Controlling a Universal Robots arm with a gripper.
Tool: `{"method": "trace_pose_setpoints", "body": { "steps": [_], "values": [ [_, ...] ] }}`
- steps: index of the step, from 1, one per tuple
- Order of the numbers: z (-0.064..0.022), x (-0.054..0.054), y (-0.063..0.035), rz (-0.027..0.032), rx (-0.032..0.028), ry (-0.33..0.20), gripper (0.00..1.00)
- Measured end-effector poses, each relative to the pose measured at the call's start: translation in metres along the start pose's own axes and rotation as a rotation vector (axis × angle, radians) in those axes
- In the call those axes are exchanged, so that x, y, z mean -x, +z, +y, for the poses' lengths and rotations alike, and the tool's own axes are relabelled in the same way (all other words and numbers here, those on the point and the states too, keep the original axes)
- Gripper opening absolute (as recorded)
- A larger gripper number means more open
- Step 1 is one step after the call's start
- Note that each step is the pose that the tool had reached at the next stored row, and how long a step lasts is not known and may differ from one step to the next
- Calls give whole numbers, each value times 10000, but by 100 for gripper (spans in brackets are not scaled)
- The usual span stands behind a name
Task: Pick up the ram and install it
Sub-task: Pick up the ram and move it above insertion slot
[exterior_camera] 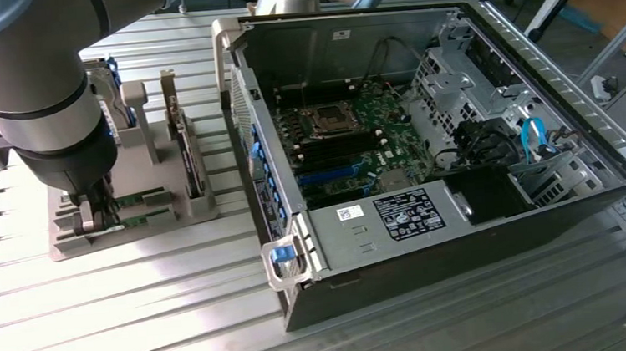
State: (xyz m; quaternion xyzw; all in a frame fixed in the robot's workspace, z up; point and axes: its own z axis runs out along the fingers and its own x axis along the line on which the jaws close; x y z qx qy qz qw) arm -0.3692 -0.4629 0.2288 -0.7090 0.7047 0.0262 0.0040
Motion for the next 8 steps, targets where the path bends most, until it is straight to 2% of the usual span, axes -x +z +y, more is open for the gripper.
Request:
{"method": "trace_pose_setpoints", "body": {
  "steps": [8],
  "values": [
    [-1,-5,40,0,0,-1,24]
  ]
}}
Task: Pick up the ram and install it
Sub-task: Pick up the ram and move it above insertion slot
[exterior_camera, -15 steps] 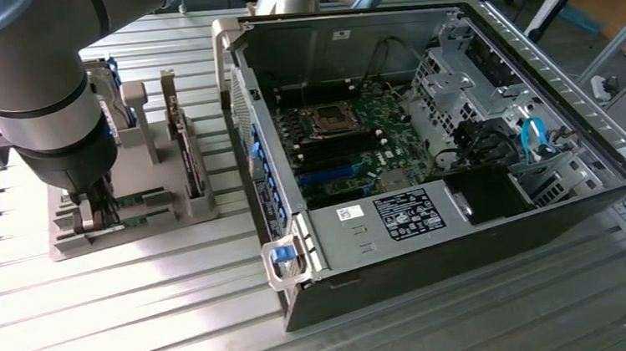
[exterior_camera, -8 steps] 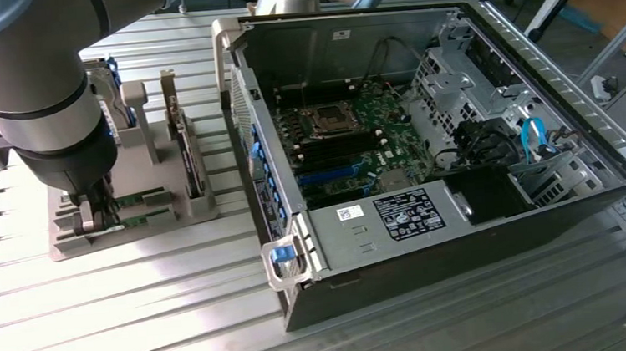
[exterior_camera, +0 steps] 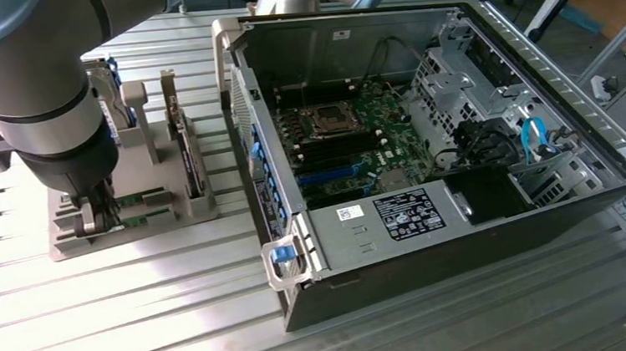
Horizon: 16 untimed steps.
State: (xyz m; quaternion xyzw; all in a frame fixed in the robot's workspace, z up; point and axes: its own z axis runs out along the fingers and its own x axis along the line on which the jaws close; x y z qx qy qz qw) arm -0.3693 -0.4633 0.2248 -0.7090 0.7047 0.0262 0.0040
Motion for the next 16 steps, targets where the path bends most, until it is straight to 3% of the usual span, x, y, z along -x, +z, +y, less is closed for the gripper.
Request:
{"method": "trace_pose_setpoints", "body": {
  "steps": [16],
  "values": [
    [-13,-5,65,-2,-2,-1,24]
  ]
}}
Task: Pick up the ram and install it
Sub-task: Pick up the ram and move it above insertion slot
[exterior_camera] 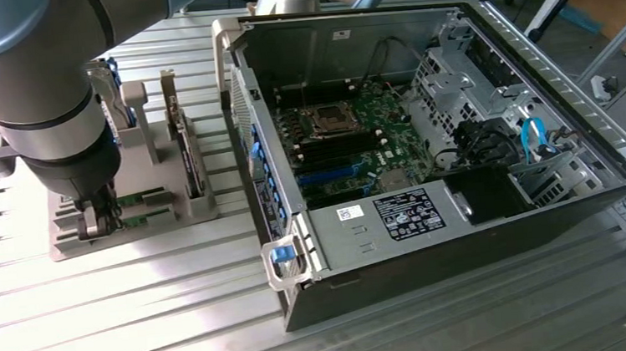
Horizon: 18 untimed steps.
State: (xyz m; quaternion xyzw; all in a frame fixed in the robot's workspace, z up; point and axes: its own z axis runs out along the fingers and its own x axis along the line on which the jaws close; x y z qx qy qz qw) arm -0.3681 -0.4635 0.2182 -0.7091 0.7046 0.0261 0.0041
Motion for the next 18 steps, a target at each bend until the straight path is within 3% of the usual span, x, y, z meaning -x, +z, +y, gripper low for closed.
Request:
{"method": "trace_pose_setpoints", "body": {
  "steps": [18],
  "values": [
    [-155,0,-6,2,2,-2,24]
  ]
}}
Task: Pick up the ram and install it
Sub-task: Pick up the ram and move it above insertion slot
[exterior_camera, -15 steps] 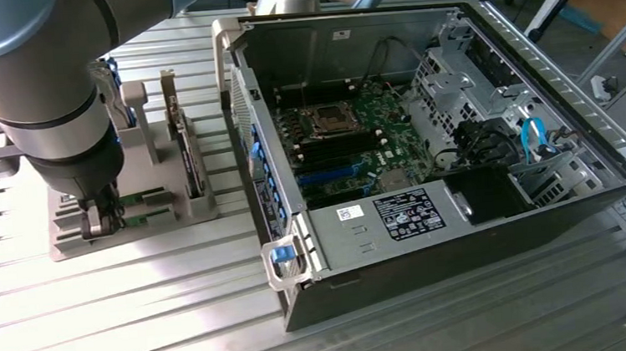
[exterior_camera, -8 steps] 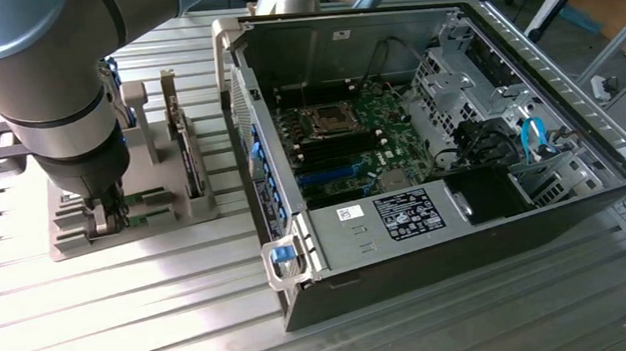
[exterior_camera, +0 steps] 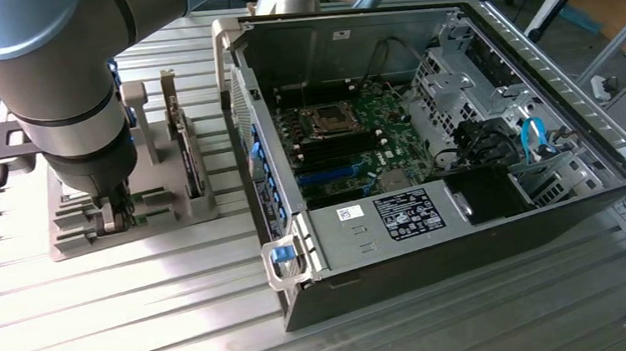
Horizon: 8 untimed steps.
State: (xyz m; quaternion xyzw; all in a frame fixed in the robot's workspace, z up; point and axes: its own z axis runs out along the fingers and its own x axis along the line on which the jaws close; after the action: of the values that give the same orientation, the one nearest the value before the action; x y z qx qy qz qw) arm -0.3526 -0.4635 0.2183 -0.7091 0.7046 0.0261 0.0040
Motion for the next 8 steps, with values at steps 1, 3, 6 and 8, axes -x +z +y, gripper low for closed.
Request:
{"method": "trace_pose_setpoints", "body": {
  "steps": [1,3,6,8],
  "values": [
    [0,0,0,0,0,1,24],
    [0,0,0,0,1,1,24],
    [-1,0,1,3,1,0,24],
    [-2,-1,11,0,-4,-4,24]
  ]
}}
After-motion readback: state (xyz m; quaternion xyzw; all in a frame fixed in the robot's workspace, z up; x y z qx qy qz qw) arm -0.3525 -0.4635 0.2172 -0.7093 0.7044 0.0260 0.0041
